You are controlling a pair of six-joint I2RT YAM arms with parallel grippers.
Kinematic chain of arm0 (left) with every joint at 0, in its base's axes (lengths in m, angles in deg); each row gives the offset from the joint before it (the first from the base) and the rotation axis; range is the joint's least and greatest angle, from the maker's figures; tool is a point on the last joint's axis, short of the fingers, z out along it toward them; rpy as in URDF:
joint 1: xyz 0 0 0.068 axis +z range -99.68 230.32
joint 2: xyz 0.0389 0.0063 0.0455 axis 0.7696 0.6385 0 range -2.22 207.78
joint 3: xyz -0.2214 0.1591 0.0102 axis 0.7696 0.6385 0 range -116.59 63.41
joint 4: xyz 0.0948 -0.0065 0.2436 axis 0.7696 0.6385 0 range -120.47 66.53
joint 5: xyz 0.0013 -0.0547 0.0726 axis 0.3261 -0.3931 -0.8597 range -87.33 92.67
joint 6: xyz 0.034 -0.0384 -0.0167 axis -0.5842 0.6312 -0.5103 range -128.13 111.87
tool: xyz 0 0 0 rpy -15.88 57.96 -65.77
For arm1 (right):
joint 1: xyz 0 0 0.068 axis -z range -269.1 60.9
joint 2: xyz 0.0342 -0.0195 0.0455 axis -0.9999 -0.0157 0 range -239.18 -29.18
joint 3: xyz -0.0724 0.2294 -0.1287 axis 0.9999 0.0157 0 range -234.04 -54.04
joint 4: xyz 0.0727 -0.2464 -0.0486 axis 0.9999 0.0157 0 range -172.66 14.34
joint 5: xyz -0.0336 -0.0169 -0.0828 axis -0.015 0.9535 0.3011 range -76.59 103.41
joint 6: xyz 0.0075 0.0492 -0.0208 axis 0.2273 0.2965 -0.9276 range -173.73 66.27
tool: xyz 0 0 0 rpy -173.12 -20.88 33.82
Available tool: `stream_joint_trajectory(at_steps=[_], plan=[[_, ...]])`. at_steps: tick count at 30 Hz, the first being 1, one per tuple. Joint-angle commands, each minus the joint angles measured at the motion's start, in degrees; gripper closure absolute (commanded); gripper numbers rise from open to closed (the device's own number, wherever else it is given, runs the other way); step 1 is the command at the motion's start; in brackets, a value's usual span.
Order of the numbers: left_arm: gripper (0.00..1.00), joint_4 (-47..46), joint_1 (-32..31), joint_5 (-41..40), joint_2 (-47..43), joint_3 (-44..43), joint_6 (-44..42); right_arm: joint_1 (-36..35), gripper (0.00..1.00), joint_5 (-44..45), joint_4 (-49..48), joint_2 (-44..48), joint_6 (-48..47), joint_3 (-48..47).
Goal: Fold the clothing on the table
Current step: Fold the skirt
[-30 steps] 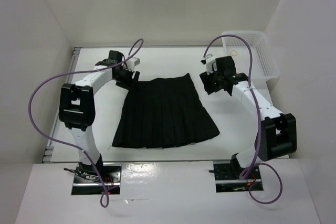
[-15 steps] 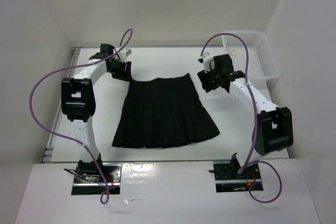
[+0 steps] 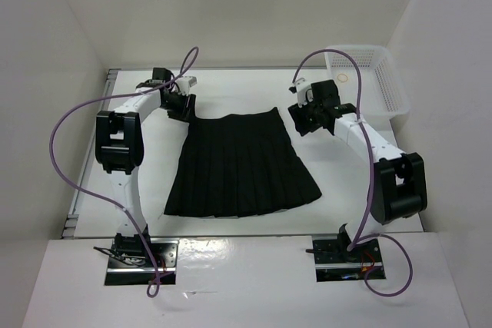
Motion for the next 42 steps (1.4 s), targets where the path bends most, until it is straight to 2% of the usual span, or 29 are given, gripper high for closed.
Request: stream_joint_trajectory(at_steps=[1,3,7,12,15,19,25,28,42], plan=[[0.43,-0.64,-0.02,1.9,1.78,-2.67,0.9,0.27,0.4,-0.4,-2.65,-1.31,-1.1,-3.0],[0.43,-0.64,-0.02,2.43,2.4,-3.46,1.42,0.27,0.4,-0.4,-3.17,-1.85,-1.1,-3.0],[0.49,-0.64,-0.02,2.43,3.54,-3.99,2.3,0.27,0.4,0.74,-4.4,-4.03,-1.1,-3.0],[0.65,-0.11,-0.02,1.9,3.55,-3.99,2.83,0.27,0.4,0.74,-5.02,-5.88,-1.63,-3.52],[0.7,-0.11,-0.02,1.37,3.02,-3.29,2.3,0.27,0.4,0.74,-6.07,-7.2,-1.63,-4.93],[0.77,-0.11,0.51,1.37,1.79,-1.45,2.3,2.46,0.4,-3.72,-7.21,-11.24,-0.4,-9.05],[0.77,-0.11,0.51,1.37,0.47,0.49,1.78,3.26,0.4,-6.45,-3.09,-25.98,1.71,-23.62],[0.77,-0.11,1.03,1.37,-0.76,1.02,1.78,3.26,0.4,-8.83,-2.47,-29.69,2.23,-25.94],[0.77,-0.11,-0.02,0.85,-1.9,2.25,1.78,3.26,0.39,-22.71,-1.85,-34.79,4.52,-32.17]])
